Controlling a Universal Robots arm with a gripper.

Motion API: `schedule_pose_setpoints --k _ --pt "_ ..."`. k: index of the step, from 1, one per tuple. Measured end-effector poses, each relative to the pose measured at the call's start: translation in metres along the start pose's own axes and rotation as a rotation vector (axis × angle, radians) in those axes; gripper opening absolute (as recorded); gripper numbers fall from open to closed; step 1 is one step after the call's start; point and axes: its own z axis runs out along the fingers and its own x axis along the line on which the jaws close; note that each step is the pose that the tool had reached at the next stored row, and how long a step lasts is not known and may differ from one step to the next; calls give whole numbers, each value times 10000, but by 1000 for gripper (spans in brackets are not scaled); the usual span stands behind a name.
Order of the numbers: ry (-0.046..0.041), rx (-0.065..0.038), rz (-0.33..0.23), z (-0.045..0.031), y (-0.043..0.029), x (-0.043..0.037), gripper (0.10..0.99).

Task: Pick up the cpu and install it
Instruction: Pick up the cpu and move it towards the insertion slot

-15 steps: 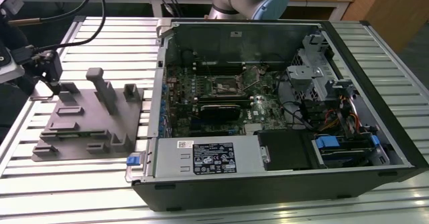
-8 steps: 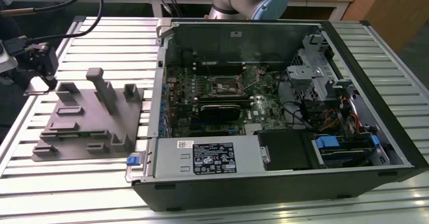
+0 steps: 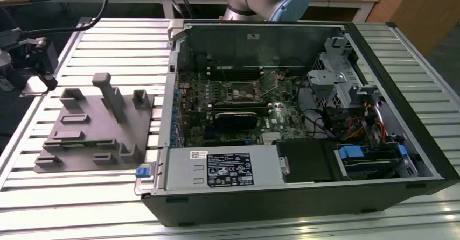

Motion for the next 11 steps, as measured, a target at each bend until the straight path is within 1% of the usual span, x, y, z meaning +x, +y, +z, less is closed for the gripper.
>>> schedule_pose_setpoints --k 11 --pt "0 0 0 -200 13 -5 545"
